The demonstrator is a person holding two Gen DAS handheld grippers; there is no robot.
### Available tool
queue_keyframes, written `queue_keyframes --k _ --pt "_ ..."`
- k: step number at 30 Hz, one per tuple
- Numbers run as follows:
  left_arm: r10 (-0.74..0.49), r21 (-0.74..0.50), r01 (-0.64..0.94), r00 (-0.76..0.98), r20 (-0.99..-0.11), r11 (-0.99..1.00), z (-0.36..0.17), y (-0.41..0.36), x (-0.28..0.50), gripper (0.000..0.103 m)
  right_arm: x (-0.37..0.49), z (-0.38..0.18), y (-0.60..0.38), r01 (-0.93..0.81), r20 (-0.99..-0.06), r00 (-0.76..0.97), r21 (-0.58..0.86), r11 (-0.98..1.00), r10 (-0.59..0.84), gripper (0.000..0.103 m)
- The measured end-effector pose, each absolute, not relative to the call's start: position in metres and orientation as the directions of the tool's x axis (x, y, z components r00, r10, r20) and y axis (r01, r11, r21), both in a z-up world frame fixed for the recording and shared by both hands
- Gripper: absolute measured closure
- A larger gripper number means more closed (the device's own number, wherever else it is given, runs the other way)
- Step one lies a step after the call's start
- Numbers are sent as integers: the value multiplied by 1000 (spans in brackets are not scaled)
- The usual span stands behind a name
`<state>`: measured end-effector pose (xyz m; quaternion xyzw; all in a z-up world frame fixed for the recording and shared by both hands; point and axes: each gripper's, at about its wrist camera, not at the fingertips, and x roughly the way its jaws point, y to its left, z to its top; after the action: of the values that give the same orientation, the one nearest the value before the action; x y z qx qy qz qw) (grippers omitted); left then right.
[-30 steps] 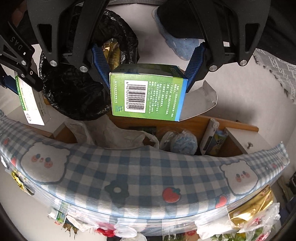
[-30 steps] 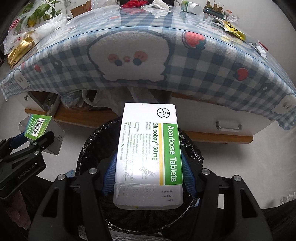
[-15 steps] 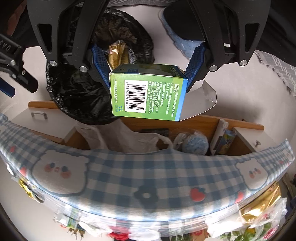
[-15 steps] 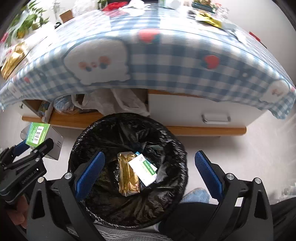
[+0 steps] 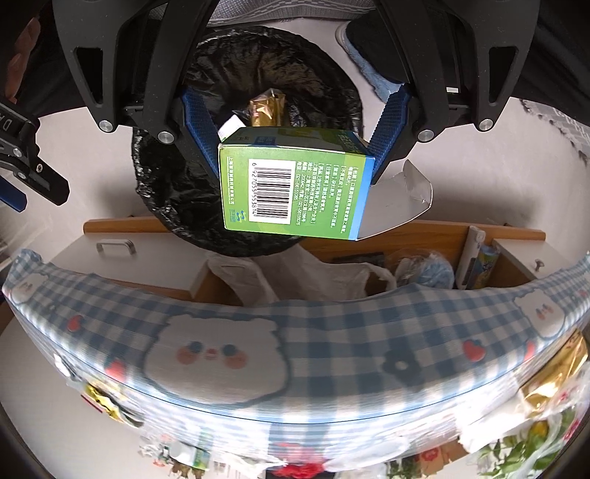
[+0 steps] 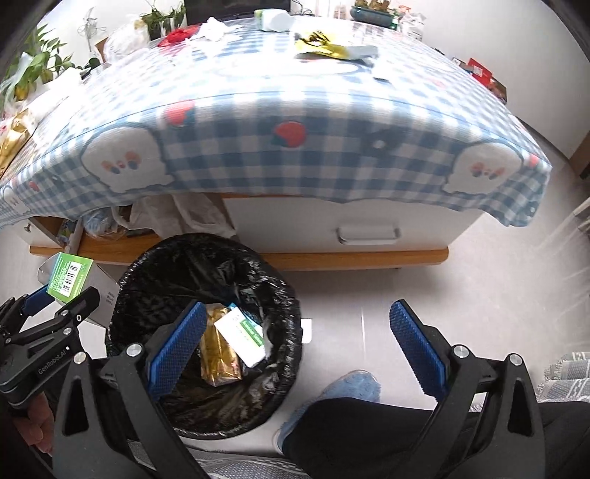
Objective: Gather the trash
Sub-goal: 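Open the right tool to drop the tablets box while the left tool drops the green box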
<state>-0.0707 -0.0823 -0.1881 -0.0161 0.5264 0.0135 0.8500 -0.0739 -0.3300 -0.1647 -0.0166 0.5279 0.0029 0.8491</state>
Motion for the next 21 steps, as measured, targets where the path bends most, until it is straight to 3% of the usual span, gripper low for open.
queue_keyframes --k 15,21 --pt "-14 2 35 432 -902 999 -189 -112 -69 27 -70 -171 -340 20 -907 419 -39 999 -44 8" --pt "-6 12 39 435 -900 999 -188 -113 -70 16 -70 -170 -341 29 -905 423 -27 999 -37 8"
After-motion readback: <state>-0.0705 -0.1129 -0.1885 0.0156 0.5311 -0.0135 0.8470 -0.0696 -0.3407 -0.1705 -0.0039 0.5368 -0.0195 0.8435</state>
